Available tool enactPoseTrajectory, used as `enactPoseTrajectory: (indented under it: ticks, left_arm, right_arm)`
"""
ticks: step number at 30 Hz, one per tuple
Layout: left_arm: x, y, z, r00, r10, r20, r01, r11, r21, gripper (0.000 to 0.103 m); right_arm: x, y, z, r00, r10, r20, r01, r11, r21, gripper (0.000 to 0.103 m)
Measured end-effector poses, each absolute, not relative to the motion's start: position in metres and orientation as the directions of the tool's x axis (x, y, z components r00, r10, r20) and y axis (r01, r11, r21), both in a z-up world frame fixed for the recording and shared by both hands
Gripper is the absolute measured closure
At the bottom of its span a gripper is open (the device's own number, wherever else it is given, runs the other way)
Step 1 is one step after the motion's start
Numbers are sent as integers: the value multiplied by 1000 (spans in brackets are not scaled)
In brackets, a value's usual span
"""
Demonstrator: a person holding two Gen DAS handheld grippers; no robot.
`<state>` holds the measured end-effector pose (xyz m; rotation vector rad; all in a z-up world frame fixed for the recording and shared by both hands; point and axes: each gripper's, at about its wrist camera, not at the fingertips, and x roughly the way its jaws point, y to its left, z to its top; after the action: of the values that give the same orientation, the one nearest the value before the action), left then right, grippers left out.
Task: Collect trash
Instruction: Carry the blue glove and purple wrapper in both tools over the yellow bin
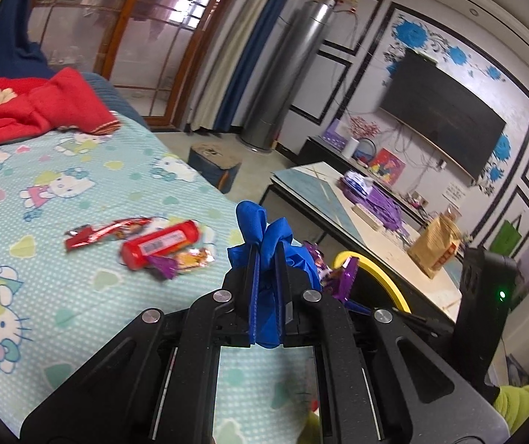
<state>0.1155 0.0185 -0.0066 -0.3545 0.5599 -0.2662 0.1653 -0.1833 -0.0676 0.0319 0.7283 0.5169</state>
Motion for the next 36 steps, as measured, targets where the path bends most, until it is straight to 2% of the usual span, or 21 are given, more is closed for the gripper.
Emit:
enactPoseTrajectory:
  ticks: [26, 36]
  left_arm:
    - [120, -73, -9, 745, -449, -493, 337, 892, -303, 100]
    - [136, -113, -11, 721, -480, -500, 398, 877, -269, 100]
  right_arm:
    - [179, -307, -63, 722, 340, -603, -221, 939, 264, 86]
    - [186, -350, -80, 727, 269, -632, -110, 954, 280, 86]
